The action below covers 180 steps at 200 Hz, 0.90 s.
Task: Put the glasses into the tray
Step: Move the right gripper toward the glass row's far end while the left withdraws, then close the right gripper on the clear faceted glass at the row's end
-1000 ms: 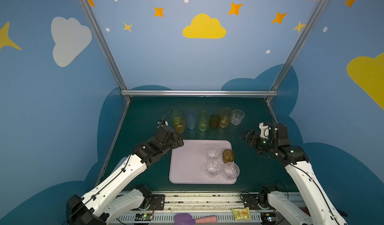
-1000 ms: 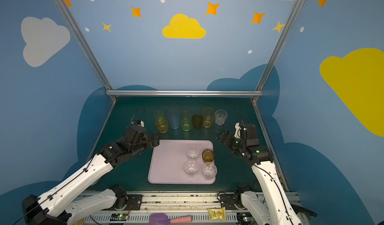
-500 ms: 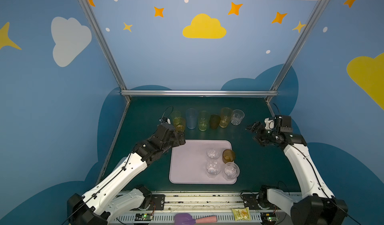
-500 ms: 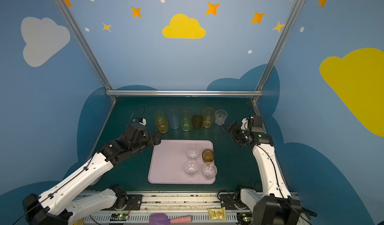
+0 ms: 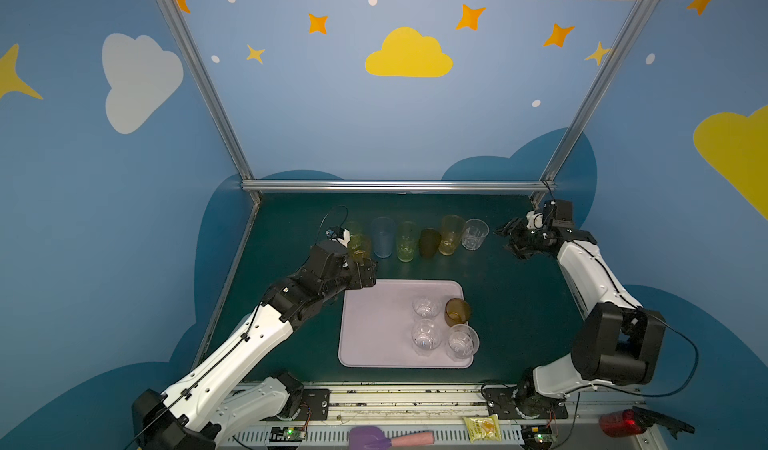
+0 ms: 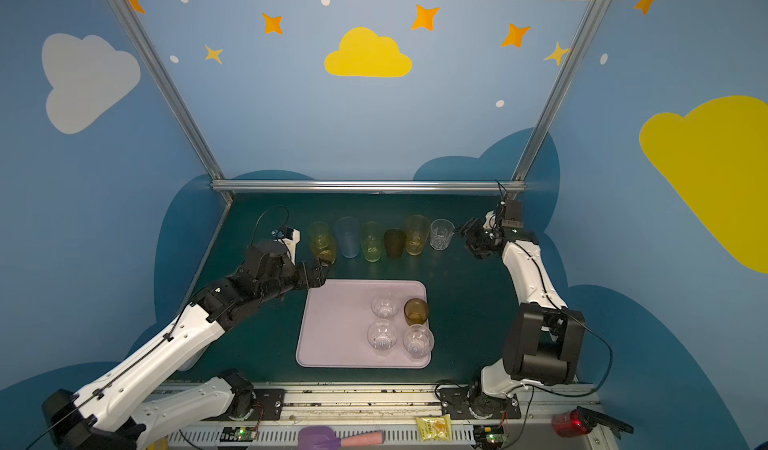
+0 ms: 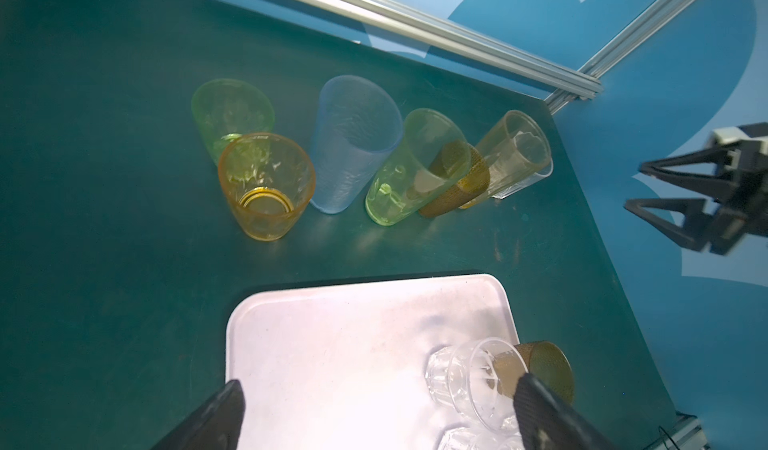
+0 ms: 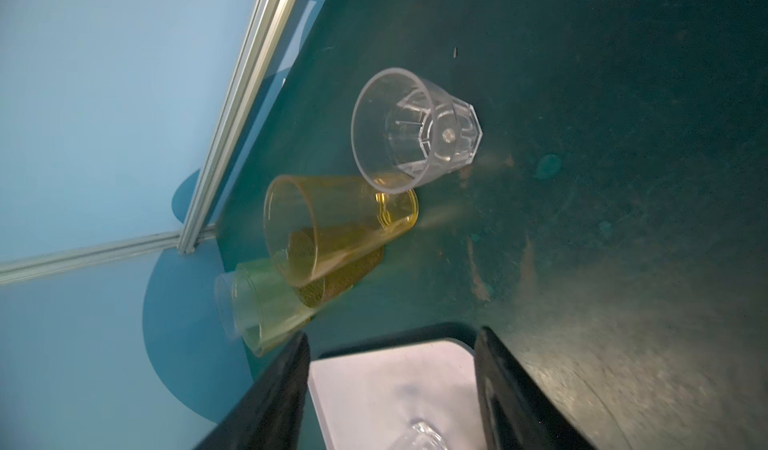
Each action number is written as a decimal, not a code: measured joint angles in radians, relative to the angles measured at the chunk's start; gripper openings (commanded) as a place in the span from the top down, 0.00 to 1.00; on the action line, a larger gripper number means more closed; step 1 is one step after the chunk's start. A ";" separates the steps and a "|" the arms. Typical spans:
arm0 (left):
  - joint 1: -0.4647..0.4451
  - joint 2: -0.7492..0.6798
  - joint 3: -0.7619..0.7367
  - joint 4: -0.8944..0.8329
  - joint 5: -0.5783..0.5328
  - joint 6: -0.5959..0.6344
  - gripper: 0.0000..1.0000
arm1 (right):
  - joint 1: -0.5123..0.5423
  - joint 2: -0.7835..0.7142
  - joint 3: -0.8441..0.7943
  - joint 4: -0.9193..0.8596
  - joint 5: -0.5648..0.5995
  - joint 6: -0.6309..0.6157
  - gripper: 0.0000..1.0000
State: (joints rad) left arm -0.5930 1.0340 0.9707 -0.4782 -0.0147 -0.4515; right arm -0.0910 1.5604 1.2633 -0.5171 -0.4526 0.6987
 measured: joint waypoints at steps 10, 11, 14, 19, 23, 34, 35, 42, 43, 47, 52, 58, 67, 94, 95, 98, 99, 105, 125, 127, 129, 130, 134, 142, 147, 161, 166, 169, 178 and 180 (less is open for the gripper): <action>0.002 0.007 0.000 0.012 0.010 0.014 0.00 | 0.000 0.035 0.026 0.006 0.001 0.000 0.51; 0.002 0.007 0.000 0.013 0.011 0.016 0.00 | 0.000 0.040 0.030 0.006 0.002 0.002 0.52; 0.002 0.010 0.000 0.016 0.013 0.019 0.00 | 0.000 0.052 0.037 0.009 0.003 -0.002 0.53; 0.003 0.015 0.000 0.022 0.019 0.028 0.00 | 0.000 0.071 0.050 0.014 0.004 -0.001 0.56; 0.003 0.019 0.000 0.025 0.024 0.032 0.00 | 0.000 0.084 0.058 0.016 0.005 0.000 0.57; 0.004 0.034 0.003 0.032 0.033 0.046 0.00 | 0.001 0.124 0.084 0.022 0.009 -0.003 0.59; 0.004 0.035 0.004 0.033 0.034 0.048 0.00 | 0.002 0.128 0.087 0.022 0.009 -0.002 0.59; 0.004 0.048 0.009 0.033 0.038 0.055 0.00 | 0.004 0.150 0.101 0.023 0.013 -0.003 0.59; 0.004 0.049 0.010 0.033 0.038 0.055 0.00 | 0.005 0.154 0.104 0.024 0.014 -0.003 0.59; 0.004 0.057 0.013 0.034 0.041 0.058 0.00 | 0.006 0.165 0.110 0.025 0.016 -0.004 0.60; 0.004 0.065 0.018 0.035 0.045 0.063 0.00 | 0.008 0.180 0.121 0.026 0.022 -0.005 0.60; 0.004 0.076 0.023 0.036 0.049 0.067 0.00 | 0.010 0.195 0.132 0.026 0.027 -0.005 0.60; 0.005 0.089 0.028 0.038 0.053 0.071 0.00 | 0.016 0.216 0.148 0.026 0.038 -0.007 0.60; 0.009 0.101 0.029 0.041 0.059 0.074 0.00 | 0.045 0.274 0.210 0.024 0.066 -0.019 0.61; 0.010 0.101 0.029 0.041 0.059 0.074 0.00 | 0.047 0.277 0.214 0.024 0.066 -0.019 0.61; 0.010 0.101 0.029 0.041 0.059 0.074 0.00 | 0.050 0.283 0.220 0.024 0.069 -0.019 0.61; 0.010 0.101 0.029 0.042 0.059 0.074 0.00 | 0.050 0.285 0.222 0.024 0.069 -0.020 0.61; 0.011 0.101 0.029 0.042 0.059 0.074 0.00 | 0.057 0.298 0.237 0.023 0.072 -0.023 0.62; 0.011 0.101 0.029 0.042 0.059 0.074 0.00 | 0.074 0.340 0.278 0.018 0.084 -0.029 0.64; 0.011 0.101 0.029 0.042 0.059 0.074 0.00 | 0.076 0.344 0.282 0.017 0.086 -0.030 0.64; 0.011 0.101 0.029 0.042 0.059 0.074 0.00 | 0.077 0.347 0.285 0.016 0.089 -0.030 0.64; 0.011 0.101 0.029 0.042 0.059 0.074 0.00 | 0.077 0.348 0.286 0.015 0.090 -0.030 0.64; 0.011 0.101 0.029 0.042 0.059 0.074 0.00 | 0.080 0.356 0.293 0.011 0.095 -0.033 0.64; 0.011 0.101 0.029 0.042 0.059 0.074 0.00 | 0.087 0.366 0.303 0.004 0.107 -0.037 0.65; 0.012 0.101 0.029 0.042 0.059 0.074 0.00 | 0.091 0.372 0.308 -0.003 0.120 -0.043 0.65; 0.016 0.101 0.029 0.042 0.058 0.074 0.00 | 0.102 0.378 0.315 -0.024 0.155 -0.054 0.65; 0.017 0.101 0.029 0.042 0.058 0.074 0.00 | 0.105 0.378 0.316 -0.029 0.165 -0.056 0.65; 0.018 0.101 0.029 0.042 0.058 0.074 0.00 | 0.107 0.378 0.316 -0.032 0.171 -0.058 0.66; 0.020 0.101 0.029 0.042 0.058 0.074 0.00 | 0.112 0.378 0.319 -0.042 0.190 -0.064 0.66; 0.021 0.101 0.029 0.042 0.058 0.074 0.00 | 0.112 0.378 0.320 -0.045 0.195 -0.066 0.66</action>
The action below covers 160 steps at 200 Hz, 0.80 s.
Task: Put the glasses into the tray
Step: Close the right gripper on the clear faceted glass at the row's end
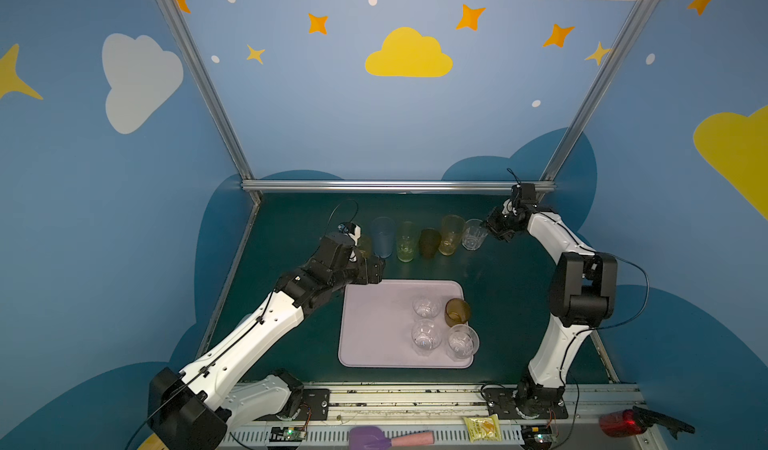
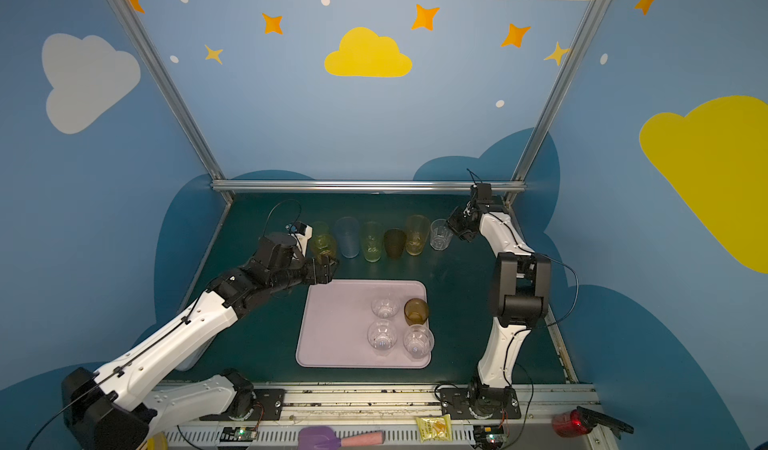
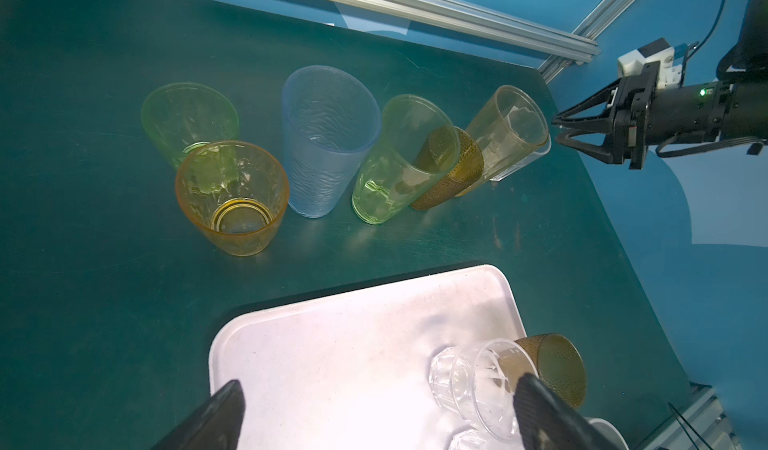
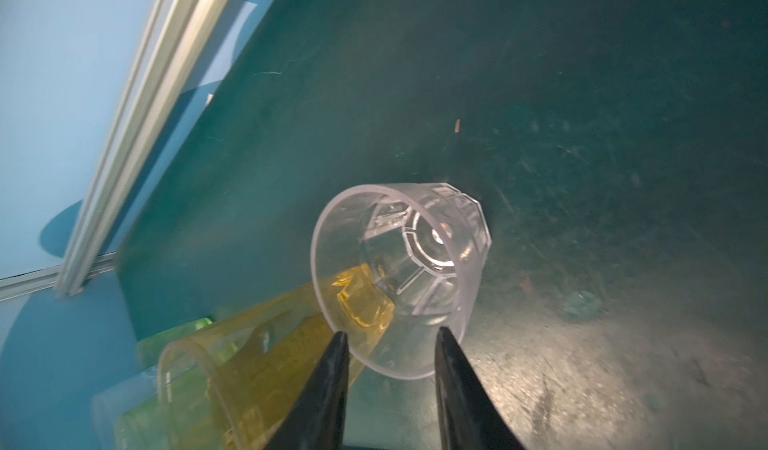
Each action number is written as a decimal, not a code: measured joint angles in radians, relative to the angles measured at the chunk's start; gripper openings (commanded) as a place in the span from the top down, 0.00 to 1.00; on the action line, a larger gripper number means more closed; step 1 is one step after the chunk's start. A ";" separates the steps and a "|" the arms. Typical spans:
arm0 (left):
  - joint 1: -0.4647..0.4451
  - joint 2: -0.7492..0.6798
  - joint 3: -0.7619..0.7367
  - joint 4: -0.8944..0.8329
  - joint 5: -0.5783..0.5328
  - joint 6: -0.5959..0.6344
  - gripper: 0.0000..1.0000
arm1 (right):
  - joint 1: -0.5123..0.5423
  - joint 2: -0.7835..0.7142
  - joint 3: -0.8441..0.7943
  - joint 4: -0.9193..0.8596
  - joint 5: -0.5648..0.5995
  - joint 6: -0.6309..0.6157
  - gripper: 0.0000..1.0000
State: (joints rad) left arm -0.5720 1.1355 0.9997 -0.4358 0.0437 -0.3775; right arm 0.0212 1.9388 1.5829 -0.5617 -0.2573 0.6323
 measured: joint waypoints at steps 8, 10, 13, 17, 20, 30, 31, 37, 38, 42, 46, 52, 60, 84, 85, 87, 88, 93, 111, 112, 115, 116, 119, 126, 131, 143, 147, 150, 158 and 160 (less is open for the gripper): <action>0.002 0.000 0.000 0.000 0.000 0.000 0.00 | 0.002 0.000 0.002 -0.005 0.015 -0.005 0.66; 0.003 0.000 0.000 0.000 0.000 0.000 0.00 | 0.002 0.000 0.002 -0.006 0.017 -0.005 0.66; 0.003 0.001 0.000 0.000 0.000 0.000 0.00 | 0.003 0.000 0.002 -0.008 0.022 -0.006 0.66; 0.003 0.001 0.000 0.000 0.000 0.000 0.00 | 0.003 0.000 0.002 -0.011 0.030 -0.009 0.66; 0.003 0.002 0.000 0.000 0.000 0.000 0.00 | 0.003 0.000 0.002 -0.013 0.034 -0.010 0.66; 0.005 0.004 0.000 0.000 0.000 0.000 0.00 | 0.004 0.000 0.002 -0.019 0.048 -0.014 0.66; 0.005 0.004 0.000 0.000 0.000 0.000 0.00 | 0.005 0.000 0.002 -0.020 0.049 -0.014 0.67; 0.006 0.006 0.000 0.000 0.001 0.000 0.00 | 0.006 0.001 0.002 -0.024 0.057 -0.017 0.67; 0.007 0.006 0.000 0.000 0.001 0.000 0.00 | 0.006 0.001 0.002 -0.024 0.057 -0.017 0.67; 0.008 0.007 0.000 0.000 0.000 -0.001 0.00 | 0.007 0.002 0.002 -0.026 0.061 -0.020 0.67; 0.008 0.008 0.000 0.000 0.001 -0.001 0.00 | 0.007 0.002 0.003 -0.027 0.064 -0.020 0.68; 0.009 0.008 0.000 0.000 0.000 0.000 0.00 | 0.007 0.005 0.003 -0.029 0.069 -0.023 0.68; 0.010 0.009 0.000 0.000 0.000 -0.001 0.00 | 0.007 0.010 0.005 -0.033 0.076 -0.027 0.68; 0.012 0.009 0.000 0.000 0.000 -0.001 0.00 | 0.009 0.027 0.006 -0.038 0.085 -0.031 0.74; 0.013 0.009 0.000 0.000 0.000 -0.001 0.00 | 0.009 0.028 0.006 -0.039 0.085 -0.032 0.74; 0.013 0.009 0.000 0.000 0.000 -0.001 0.00 | 0.009 0.029 0.006 -0.039 0.085 -0.031 0.75; 0.013 0.009 0.000 0.000 0.000 -0.001 0.00 | 0.009 0.030 0.006 -0.040 0.085 -0.033 0.75; 0.013 0.009 0.000 0.000 0.000 -0.001 0.00 | 0.010 0.033 0.006 -0.041 0.086 -0.031 0.77; 0.015 0.009 0.000 0.000 0.001 -0.001 0.00 | 0.012 0.039 0.007 -0.043 0.087 -0.035 0.78; 0.015 0.009 0.000 0.000 0.001 -0.001 0.00 | 0.013 0.040 0.007 -0.043 0.087 -0.035 0.77; 0.015 0.009 0.000 0.000 0.000 -0.001 0.00 | 0.013 0.040 0.007 -0.043 0.088 -0.035 0.78; 0.016 0.009 0.000 0.000 0.000 -0.001 0.00 | 0.013 0.040 0.007 -0.043 0.089 -0.035 0.78; 0.016 0.009 0.000 0.000 0.000 -0.001 0.00 | 0.013 0.041 0.007 -0.043 0.089 -0.035 0.78; 0.016 0.009 0.000 0.000 0.000 -0.001 0.00 | 0.014 0.043 0.009 -0.045 0.089 -0.035 0.78; 0.016 0.009 0.000 0.000 0.000 -0.001 0.00 | 0.015 0.045 0.011 -0.045 0.089 -0.035 0.78; 0.016 0.009 0.000 0.000 0.000 -0.001 0.00 | 0.016 0.050 0.018 -0.045 0.090 -0.035 0.79; 0.016 0.009 0.000 0.000 0.000 -0.001 0.00 | 0.016 0.051 0.019 -0.045 0.090 -0.035 0.80; 0.016 0.009 0.000 0.000 0.000 -0.001 0.00 | 0.016 0.051 0.020 -0.046 0.091 -0.035 0.80; 0.016 0.009 0.000 0.000 0.000 -0.001 0.00 | 0.016 0.051 0.020 -0.046 0.092 -0.035 0.82; 0.016 0.009 0.000 0.000 0.000 -0.001 0.00 | 0.017 0.051 0.020 -0.046 0.093 -0.035 0.83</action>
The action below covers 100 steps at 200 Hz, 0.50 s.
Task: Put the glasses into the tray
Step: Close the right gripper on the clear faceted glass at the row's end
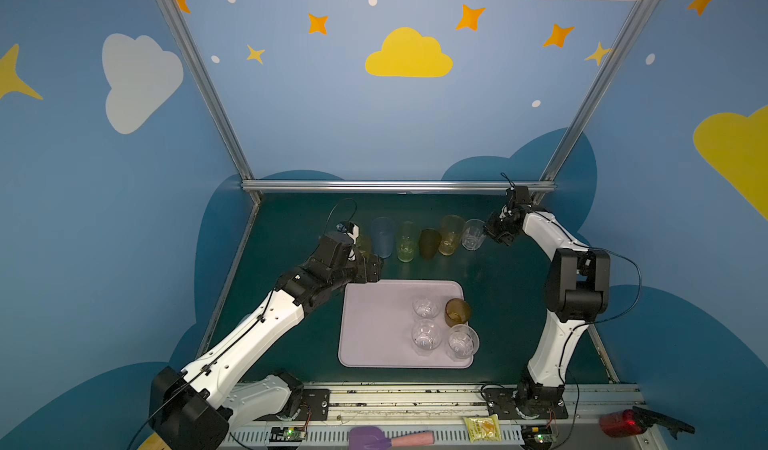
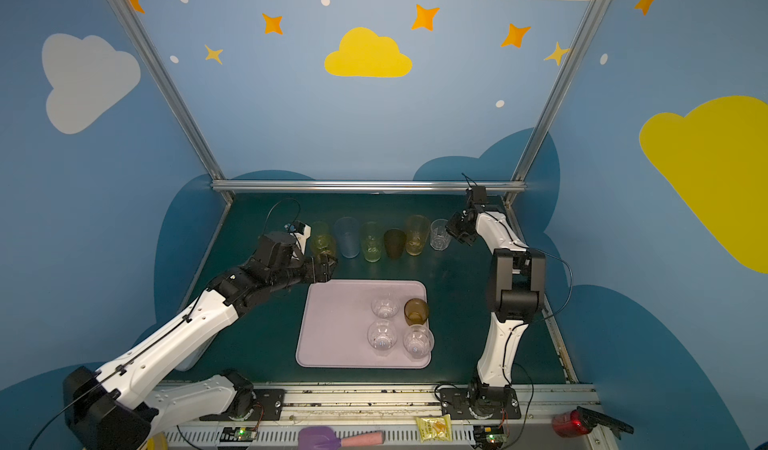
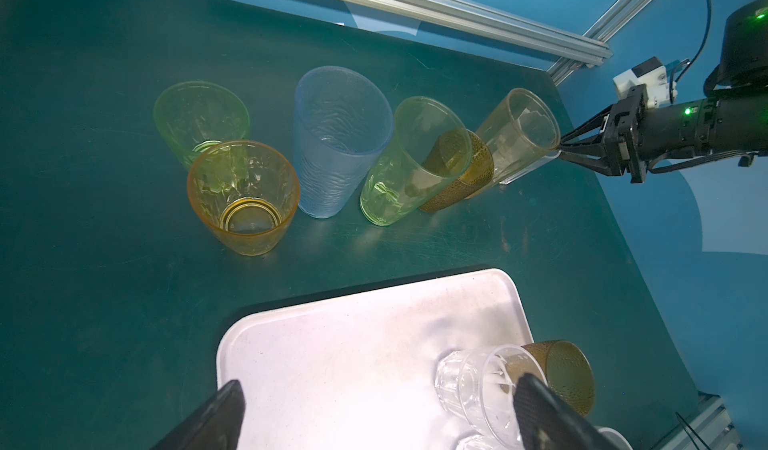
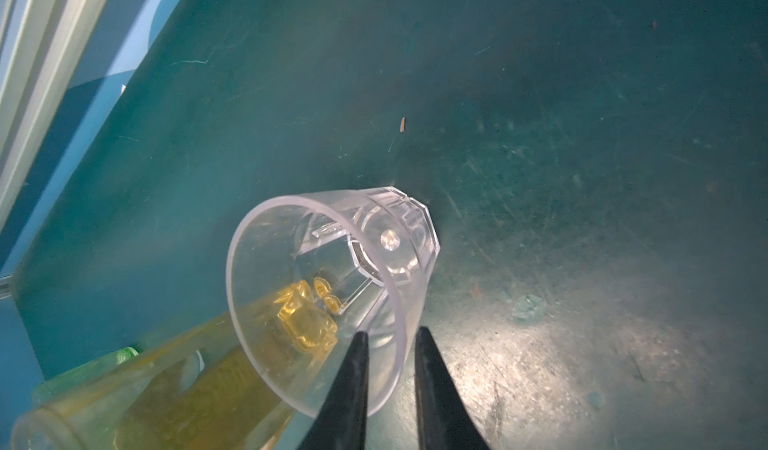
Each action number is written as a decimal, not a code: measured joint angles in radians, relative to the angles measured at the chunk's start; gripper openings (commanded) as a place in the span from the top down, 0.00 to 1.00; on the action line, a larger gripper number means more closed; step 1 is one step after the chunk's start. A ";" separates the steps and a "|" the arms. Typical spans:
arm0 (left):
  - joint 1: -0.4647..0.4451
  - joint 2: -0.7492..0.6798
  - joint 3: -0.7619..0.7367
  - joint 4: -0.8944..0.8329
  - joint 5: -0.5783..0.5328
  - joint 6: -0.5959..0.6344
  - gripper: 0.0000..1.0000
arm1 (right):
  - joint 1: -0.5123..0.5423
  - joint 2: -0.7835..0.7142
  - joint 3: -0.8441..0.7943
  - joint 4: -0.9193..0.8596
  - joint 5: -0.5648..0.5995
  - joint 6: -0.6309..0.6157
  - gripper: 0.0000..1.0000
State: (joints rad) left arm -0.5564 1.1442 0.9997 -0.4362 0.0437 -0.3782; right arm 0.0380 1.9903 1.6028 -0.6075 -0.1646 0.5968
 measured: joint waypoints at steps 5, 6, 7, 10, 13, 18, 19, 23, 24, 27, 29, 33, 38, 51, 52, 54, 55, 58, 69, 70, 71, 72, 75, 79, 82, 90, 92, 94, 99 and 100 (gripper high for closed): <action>0.000 0.000 0.000 0.000 0.000 0.000 0.00 | 0.000 0.000 0.000 0.000 0.000 0.000 0.84; 0.000 0.000 0.000 0.000 0.000 0.000 0.00 | 0.000 0.000 0.000 0.000 0.000 0.000 0.84; 0.000 0.000 0.000 0.000 0.000 0.000 0.00 | 0.000 0.000 0.000 0.000 0.000 0.001 0.84; 0.000 0.000 0.000 0.000 0.000 0.000 0.00 | 0.000 0.001 0.000 0.000 0.000 -0.002 0.84; 0.000 0.000 0.000 0.000 0.000 0.000 0.00 | 0.000 0.001 0.000 0.000 0.000 0.000 0.84; 0.000 0.000 0.000 0.000 0.000 0.000 0.00 | 0.000 0.002 0.000 0.000 0.000 -0.002 0.84; 0.000 0.000 0.000 0.000 0.000 0.000 0.00 | 0.000 0.003 0.000 0.000 0.000 -0.002 0.84; 0.000 0.000 0.000 0.000 0.000 0.000 0.00 | 0.000 0.003 0.000 0.000 0.000 -0.002 0.83; 0.000 0.000 0.000 0.000 0.000 0.000 0.00 | 0.000 0.004 0.000 0.000 0.000 -0.003 0.83; 0.000 0.000 0.000 0.000 0.000 0.000 0.00 | 0.000 0.005 0.000 0.000 0.000 -0.002 0.83; 0.000 0.000 0.000 -0.001 0.000 0.000 0.00 | 0.000 0.005 0.000 0.000 0.000 -0.003 0.83; 0.000 0.000 0.000 -0.001 0.000 0.000 0.00 | 0.000 0.007 0.000 0.000 0.000 -0.002 0.83; 0.000 0.000 0.000 -0.001 0.000 0.000 0.00 | 0.000 0.009 0.000 -0.001 0.000 -0.003 0.83; 0.000 -0.001 0.000 -0.001 0.000 0.000 0.00 | 0.000 0.014 0.000 -0.002 0.000 -0.003 0.83; 0.000 -0.001 0.000 -0.001 0.000 0.000 0.00 | 0.000 0.014 0.000 -0.002 0.000 -0.003 0.83; 0.000 -0.001 0.000 -0.001 0.000 0.000 0.00 | 0.001 0.014 0.000 -0.002 0.000 -0.003 0.83; 0.000 -0.001 0.000 -0.001 0.000 0.000 0.00 | 0.001 0.014 0.000 -0.002 0.000 -0.003 0.83; 0.000 -0.002 0.000 -0.001 0.000 -0.001 0.00 | 0.001 0.014 0.000 -0.002 0.000 -0.003 0.83; 0.000 -0.003 0.000 -0.001 0.000 -0.002 0.00 | 0.001 0.014 0.000 -0.003 0.000 -0.003 0.84; 0.000 -0.004 0.000 -0.001 0.000 -0.001 0.00 | 0.001 0.014 0.000 -0.003 0.000 -0.003 0.84; 0.000 -0.004 0.000 -0.001 0.000 -0.001 0.00 | 0.001 0.014 0.000 -0.003 0.000 -0.003 0.84; 0.000 -0.004 0.000 -0.001 0.000 -0.002 0.00 | 0.001 0.014 0.000 -0.003 0.000 -0.003 0.84; 0.000 -0.005 0.000 -0.001 0.000 -0.002 0.00 | 0.001 0.014 0.000 -0.003 0.000 -0.003 0.84; 0.000 -0.005 0.000 0.000 0.000 -0.002 0.00 | 0.002 0.014 0.000 -0.003 0.000 -0.003 0.84; 0.000 -0.006 0.000 0.000 0.000 -0.003 0.00 | 0.002 0.014 0.000 -0.003 0.000 -0.004 0.84; 0.000 -0.007 0.000 0.000 0.000 -0.003 0.00 | 0.002 0.014 0.000 -0.003 0.000 -0.003 0.86; 0.000 -0.007 0.000 0.000 0.000 -0.003 0.00 | 0.002 0.014 0.000 -0.003 0.000 -0.003 0.86; 0.000 -0.007 0.000 0.000 0.000 -0.003 0.00 | 0.002 0.014 0.000 -0.003 0.000 -0.003 0.86; 0.000 -0.008 0.000 0.000 0.000 -0.003 0.00 | 0.002 0.014 0.000 -0.003 0.000 -0.003 0.87; 0.000 -0.008 0.000 0.000 0.000 -0.003 0.00 | 0.002 0.014 0.000 -0.003 0.000 -0.003 0.87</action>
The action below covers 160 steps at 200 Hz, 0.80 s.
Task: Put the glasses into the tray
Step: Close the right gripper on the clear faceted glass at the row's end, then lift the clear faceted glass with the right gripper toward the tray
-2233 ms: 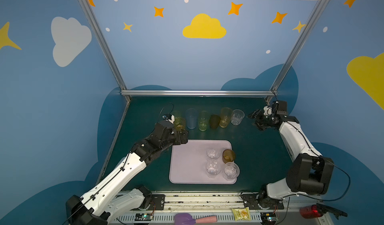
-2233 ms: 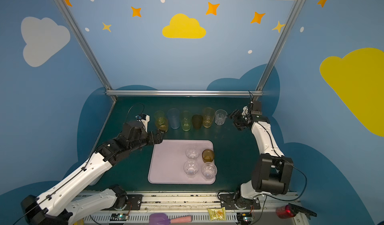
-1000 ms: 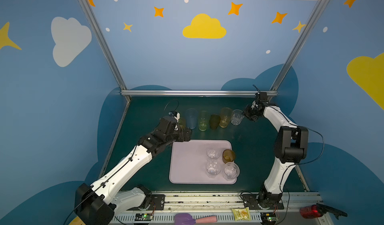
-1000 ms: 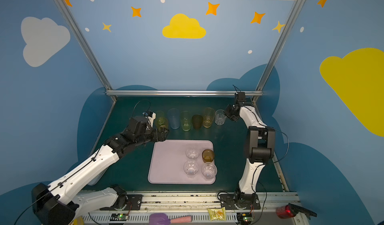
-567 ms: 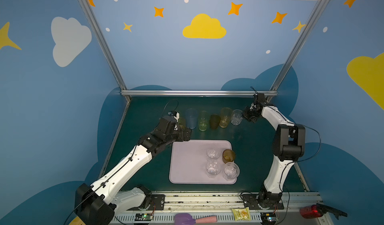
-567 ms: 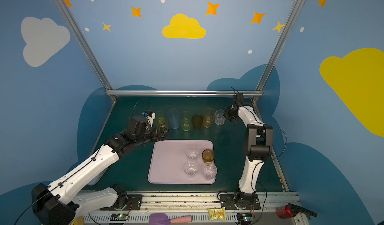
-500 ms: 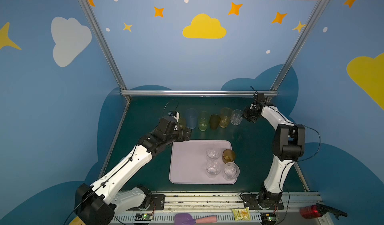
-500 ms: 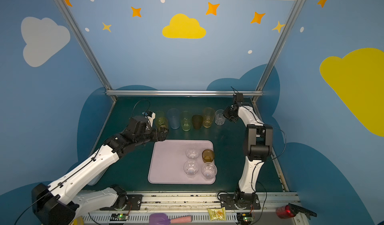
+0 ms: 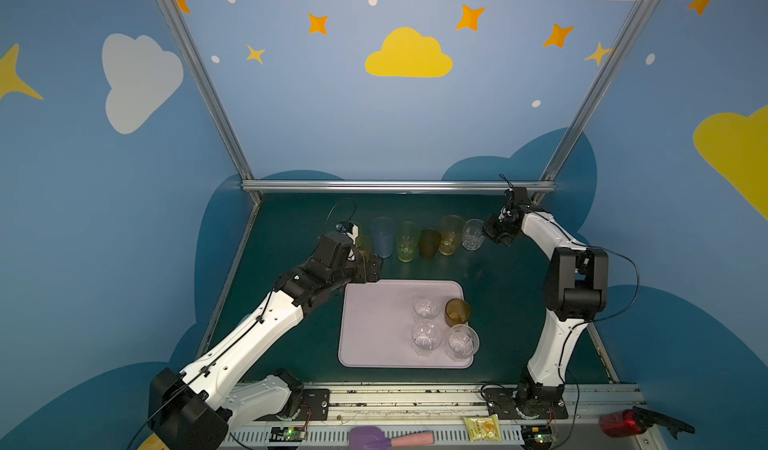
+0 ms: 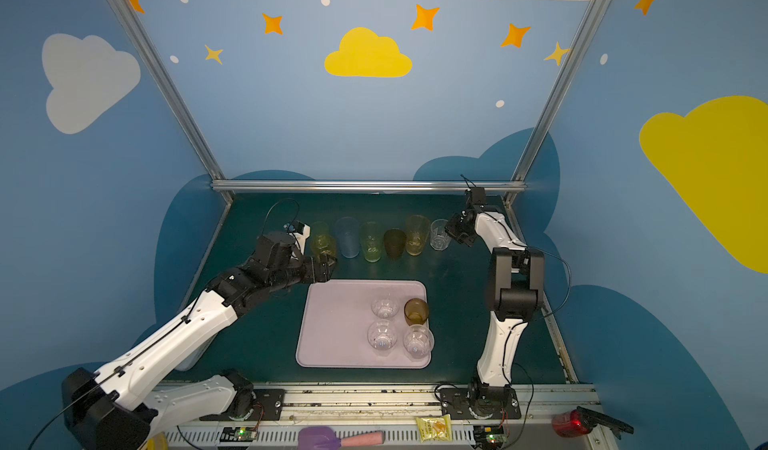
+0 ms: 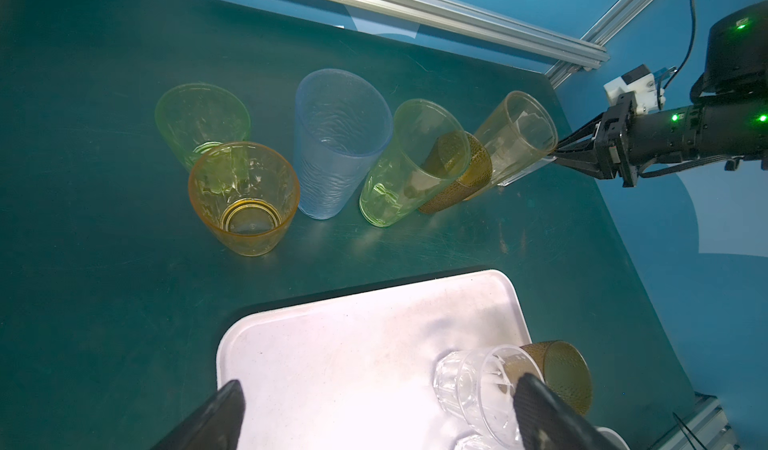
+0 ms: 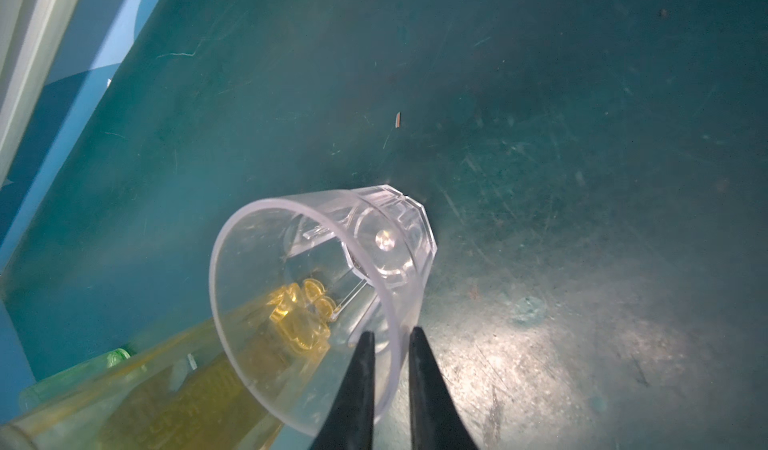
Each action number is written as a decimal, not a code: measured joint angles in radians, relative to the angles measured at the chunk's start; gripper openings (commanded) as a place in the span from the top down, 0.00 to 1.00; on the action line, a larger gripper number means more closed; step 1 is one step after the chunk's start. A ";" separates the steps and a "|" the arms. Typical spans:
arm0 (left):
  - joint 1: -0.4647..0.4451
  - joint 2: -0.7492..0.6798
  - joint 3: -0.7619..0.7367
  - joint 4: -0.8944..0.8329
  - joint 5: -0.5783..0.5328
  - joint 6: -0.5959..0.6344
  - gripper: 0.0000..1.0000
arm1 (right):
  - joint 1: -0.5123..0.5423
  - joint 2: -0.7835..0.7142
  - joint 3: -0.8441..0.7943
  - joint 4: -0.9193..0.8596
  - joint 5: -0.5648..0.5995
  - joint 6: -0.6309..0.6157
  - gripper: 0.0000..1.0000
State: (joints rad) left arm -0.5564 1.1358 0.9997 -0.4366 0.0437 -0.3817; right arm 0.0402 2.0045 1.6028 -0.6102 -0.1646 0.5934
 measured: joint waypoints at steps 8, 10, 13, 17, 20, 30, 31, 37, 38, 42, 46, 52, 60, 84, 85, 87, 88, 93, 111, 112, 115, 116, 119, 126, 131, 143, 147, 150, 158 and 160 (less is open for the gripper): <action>0.000 -0.001 0.000 0.000 0.000 0.000 0.00 | 0.000 0.000 0.000 0.000 0.000 -0.001 0.89; 0.000 -0.001 0.000 0.000 0.000 0.000 0.00 | 0.000 0.000 0.000 -0.001 0.000 -0.001 0.90; 0.000 -0.001 0.000 0.000 0.000 0.000 0.00 | 0.000 0.000 0.000 -0.001 0.000 0.000 0.90; 0.000 -0.001 0.000 0.000 0.000 0.000 0.00 | 0.000 0.000 0.000 -0.002 0.000 -0.002 0.90; 0.000 -0.001 0.000 0.000 0.000 0.000 0.00 | 0.000 0.000 0.000 -0.002 0.000 -0.002 0.91; 0.000 -0.001 0.000 0.000 0.000 -0.001 0.00 | 0.000 0.000 0.000 -0.009 0.001 -0.004 0.92; 0.000 -0.001 0.000 0.000 0.000 -0.001 0.00 | 0.000 0.000 0.000 -0.010 0.001 -0.003 0.92; 0.000 -0.001 0.000 0.000 0.000 -0.001 0.00 | 0.000 0.000 0.000 -0.015 0.001 -0.004 0.92; 0.000 -0.001 0.000 0.000 0.000 -0.001 0.00 | 0.000 0.000 0.000 -0.016 0.001 -0.004 0.92; 0.000 -0.001 0.000 0.000 0.000 -0.001 0.00 | 0.000 0.000 0.000 -0.019 0.000 -0.004 0.92; 0.000 -0.001 0.000 0.000 0.000 -0.001 0.00 | 0.000 0.000 0.000 -0.021 0.000 -0.004 0.93; 0.000 -0.002 0.000 0.000 0.000 -0.001 0.00 | 0.000 0.000 0.000 -0.024 -0.001 -0.004 0.95; 0.000 -0.003 -0.001 0.000 0.000 -0.003 0.00 | 0.000 0.000 -0.001 -0.027 -0.002 -0.004 0.99; 0.000 -0.017 -0.002 0.000 0.001 -0.009 0.00 | -0.005 -0.003 -0.021 -0.021 -0.014 0.001 1.00; 0.000 -0.018 -0.002 0.000 0.001 -0.010 0.00 | -0.005 -0.003 -0.022 -0.020 -0.014 0.001 1.00; 0.000 -0.020 -0.002 0.000 0.001 -0.011 0.00 | -0.005 -0.005 -0.024 -0.019 -0.016 0.002 1.00; 0.000 -0.021 -0.002 0.000 0.001 -0.012 0.00 | -0.005 -0.005 -0.025 -0.019 -0.016 0.002 1.00; 0.000 -0.027 -0.003 0.000 0.002 -0.012 0.00 | -0.006 -0.008 -0.032 -0.013 -0.018 0.004 1.00; 0.000 -0.051 -0.009 0.000 0.005 -0.016 0.00 | -0.010 -0.026 -0.068 0.003 -0.020 0.011 1.00; 0.000 -0.052 -0.009 0.000 0.005 -0.016 0.00 | -0.010 -0.027 -0.069 0.004 -0.020 0.011 1.00; 0.000 -0.055 -0.010 0.001 0.006 -0.016 0.00 | -0.010 -0.031 -0.075 0.006 -0.019 0.012 1.00; 0.000 -0.056 -0.010 0.000 0.006 -0.017 0.00 | -0.010 -0.033 -0.078 0.008 -0.019 0.012 1.00; 0.000 -0.059 -0.011 0.001 0.007 -0.017 0.00 | -0.010 -0.036 -0.082 0.010 -0.019 0.012 1.00; 0.000 -0.063 -0.011 0.001 0.008 -0.017 0.00 | -0.010 -0.044 -0.094 0.014 -0.019 0.013 1.00; 0.000 -0.065 -0.011 0.000 0.008 -0.017 0.00 | -0.010 -0.053 -0.104 0.017 -0.019 0.013 1.00; 0.000 -0.066 -0.011 0.000 0.008 -0.016 0.00 | -0.010 -0.073 -0.125 0.018 -0.016 0.014 1.00; 0.000 -0.065 -0.011 0.000 0.008 -0.016 0.00 | -0.010 -0.078 -0.131 0.018 -0.015 0.014 1.00; 0.000 -0.065 -0.011 0.000 0.008 -0.016 0.00 | -0.011 -0.085 -0.138 0.018 -0.014 0.014 1.00; 0.000 -0.064 -0.011 -0.001 0.008 -0.016 0.00 | -0.011 -0.098 -0.151 0.017 -0.011 0.014 1.00; 0.000 -0.064 -0.011 -0.002 0.009 -0.016 0.00 | -0.012 -0.101 -0.155 0.016 -0.011 0.013 1.00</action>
State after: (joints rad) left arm -0.5564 1.0718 0.9890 -0.4381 0.0525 -0.3981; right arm 0.0284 1.9030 1.4475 -0.5938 -0.1753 0.6067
